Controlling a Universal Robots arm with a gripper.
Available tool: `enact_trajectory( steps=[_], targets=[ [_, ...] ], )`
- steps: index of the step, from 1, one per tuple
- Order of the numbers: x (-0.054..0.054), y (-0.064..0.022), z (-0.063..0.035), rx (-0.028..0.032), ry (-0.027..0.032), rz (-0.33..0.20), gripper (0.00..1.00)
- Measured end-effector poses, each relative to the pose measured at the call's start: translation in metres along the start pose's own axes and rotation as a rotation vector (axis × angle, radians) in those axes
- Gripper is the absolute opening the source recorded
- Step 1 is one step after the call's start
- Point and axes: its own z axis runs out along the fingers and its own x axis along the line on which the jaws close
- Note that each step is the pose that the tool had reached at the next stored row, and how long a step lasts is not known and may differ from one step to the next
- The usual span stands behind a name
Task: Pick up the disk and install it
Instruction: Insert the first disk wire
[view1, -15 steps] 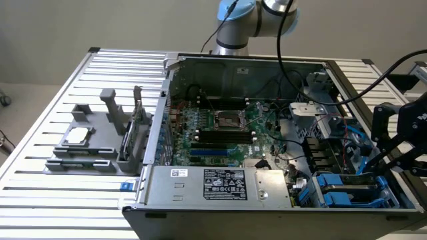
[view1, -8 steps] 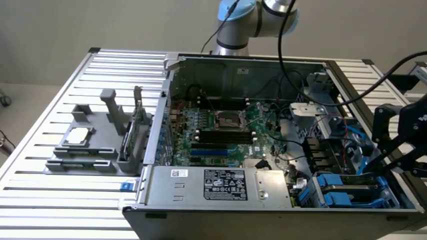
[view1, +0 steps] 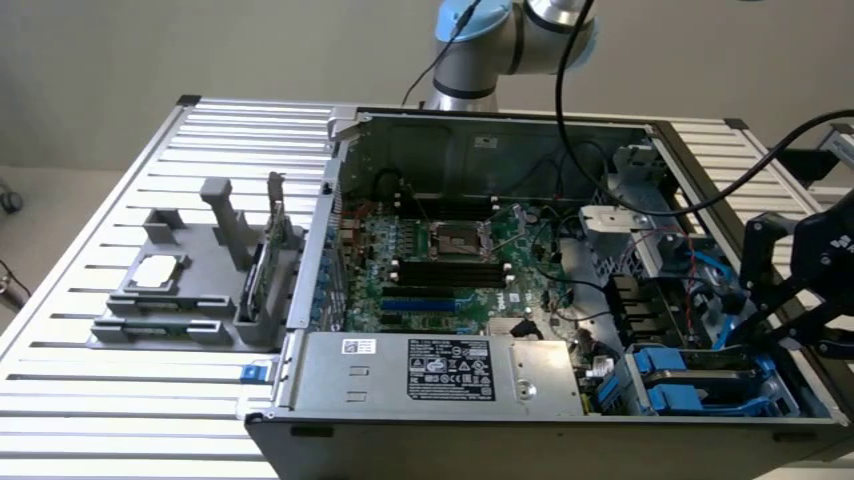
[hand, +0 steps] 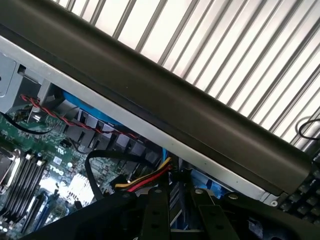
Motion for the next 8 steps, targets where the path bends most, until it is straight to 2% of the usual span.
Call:
enact_trajectory(
  steps=[1, 3, 6, 8],
  targets=[
    [0.0000, 0.0000, 0.0000, 0.0020, 0.0013, 0.000, 0.24],
    [0.0000, 0.0000, 0.0000, 0.0058, 0.0036, 0.000, 0.16],
    [0.0000, 0.0000, -0.0002, 0.0118, 0.0078, 0.000, 0.16],
    [0.0004, -0.0009, -0.0020, 0.0147, 0.0127, -0.001, 0.16]
  ],
)
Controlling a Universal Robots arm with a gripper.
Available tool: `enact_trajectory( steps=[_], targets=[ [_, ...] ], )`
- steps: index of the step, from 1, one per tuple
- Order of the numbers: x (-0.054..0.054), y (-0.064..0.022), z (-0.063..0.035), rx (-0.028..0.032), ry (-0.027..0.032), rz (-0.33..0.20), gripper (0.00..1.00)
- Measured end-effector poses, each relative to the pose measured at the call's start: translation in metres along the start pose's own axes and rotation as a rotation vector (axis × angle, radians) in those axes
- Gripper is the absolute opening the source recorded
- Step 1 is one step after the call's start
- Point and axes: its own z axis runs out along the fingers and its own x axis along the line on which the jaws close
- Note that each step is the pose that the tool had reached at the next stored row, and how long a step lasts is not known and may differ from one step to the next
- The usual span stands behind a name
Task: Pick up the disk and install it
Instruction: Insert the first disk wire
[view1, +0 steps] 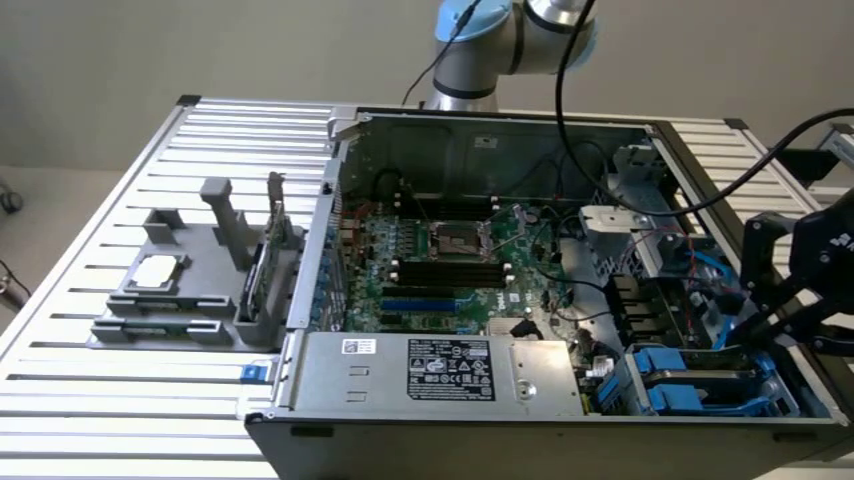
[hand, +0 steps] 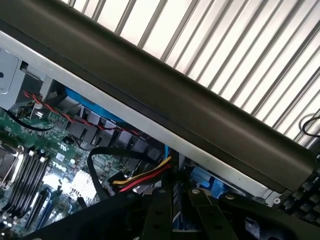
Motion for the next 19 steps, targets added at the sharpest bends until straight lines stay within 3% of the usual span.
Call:
enact_trajectory(
  steps=[9, 13, 16, 19],
  targets=[
    [0.009, -0.0156, -0.0057, -0.0007, 0.0042, 0.008, 0.16],
    [0.011, -0.0183, -0.0062, -0.0054, 0.0047, 0.023, 0.16],
    [0.011, -0.0189, -0.0065, -0.0109, 0.0014, 0.036, 0.16],
    [0.011, -0.0190, -0.0066, -0.0146, -0.0081, 0.053, 0.16]
  ],
)
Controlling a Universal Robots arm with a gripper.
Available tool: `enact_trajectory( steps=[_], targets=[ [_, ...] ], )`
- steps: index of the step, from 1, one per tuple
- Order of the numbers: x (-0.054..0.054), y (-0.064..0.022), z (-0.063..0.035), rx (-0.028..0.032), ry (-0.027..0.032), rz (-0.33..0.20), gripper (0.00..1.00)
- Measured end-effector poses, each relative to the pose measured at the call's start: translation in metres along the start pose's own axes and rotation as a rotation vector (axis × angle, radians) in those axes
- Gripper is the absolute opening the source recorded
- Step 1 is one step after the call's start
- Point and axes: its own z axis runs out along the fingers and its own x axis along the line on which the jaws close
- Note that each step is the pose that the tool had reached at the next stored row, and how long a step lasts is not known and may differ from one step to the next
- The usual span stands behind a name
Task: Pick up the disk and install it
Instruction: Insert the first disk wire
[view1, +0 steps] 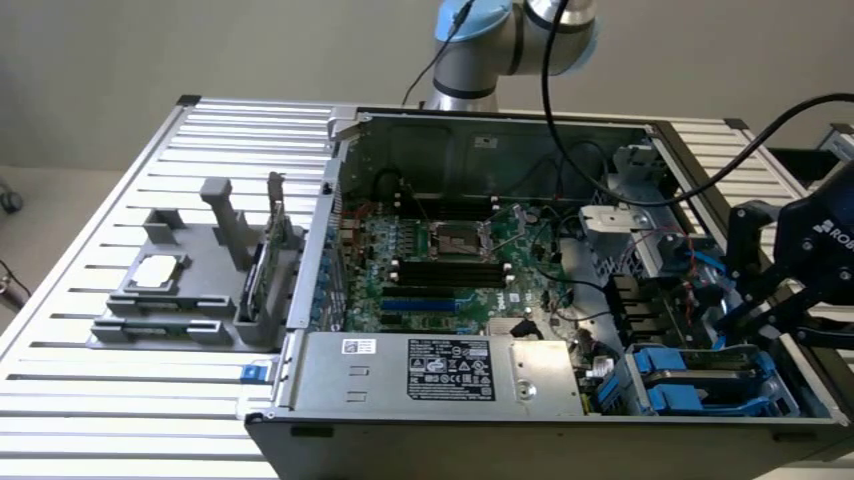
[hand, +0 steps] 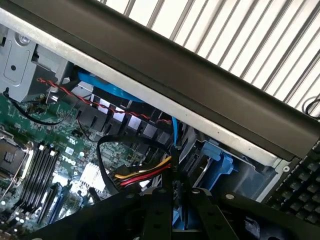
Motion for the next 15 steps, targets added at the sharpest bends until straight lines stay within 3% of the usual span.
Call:
enact_trajectory(
  steps=[10, 15],
  targets=[
    [0.0001, -0.0003, 0.0000, -0.0054, -0.0279, 0.068, 0.16],
    [0.0029, -0.0058, 0.0011, -0.0061, -0.0283, 0.085, 0.16]
  ],
)
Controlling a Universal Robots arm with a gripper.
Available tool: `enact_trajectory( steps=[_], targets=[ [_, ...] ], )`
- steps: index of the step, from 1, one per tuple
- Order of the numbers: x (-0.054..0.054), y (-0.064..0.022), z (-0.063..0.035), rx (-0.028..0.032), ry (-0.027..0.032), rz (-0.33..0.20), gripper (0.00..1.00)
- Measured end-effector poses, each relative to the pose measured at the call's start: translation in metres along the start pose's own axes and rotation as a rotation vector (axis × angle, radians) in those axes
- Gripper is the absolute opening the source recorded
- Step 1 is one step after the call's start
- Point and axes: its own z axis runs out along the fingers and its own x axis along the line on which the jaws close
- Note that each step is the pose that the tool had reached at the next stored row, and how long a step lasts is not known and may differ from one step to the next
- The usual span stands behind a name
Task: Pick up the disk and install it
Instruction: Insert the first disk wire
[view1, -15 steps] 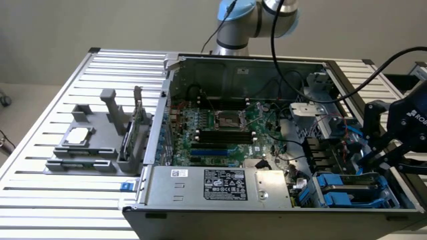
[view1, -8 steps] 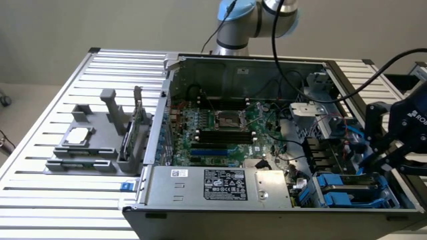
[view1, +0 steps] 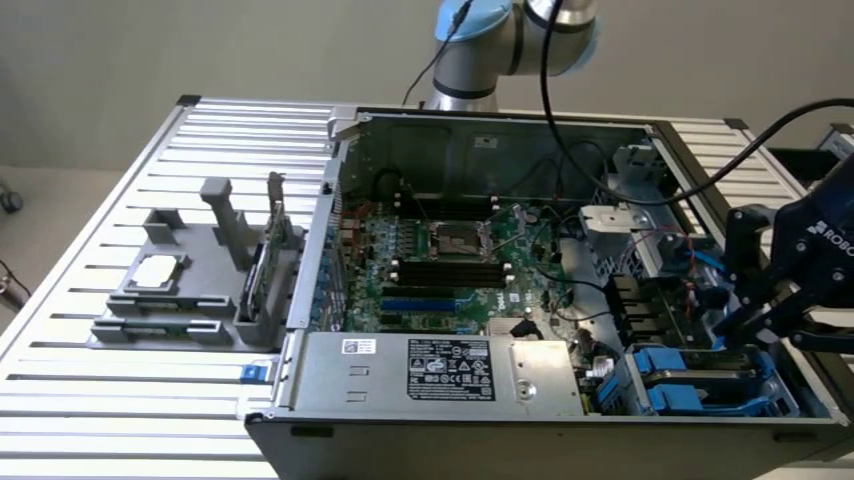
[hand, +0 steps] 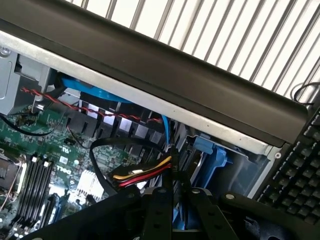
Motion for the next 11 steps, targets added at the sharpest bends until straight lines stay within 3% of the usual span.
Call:
enact_trajectory(
  steps=[11],
  targets=[
    [0.0020, -0.0048, 0.0007, -0.0017, 0.0060, 0.065, 0.16]
  ],
)
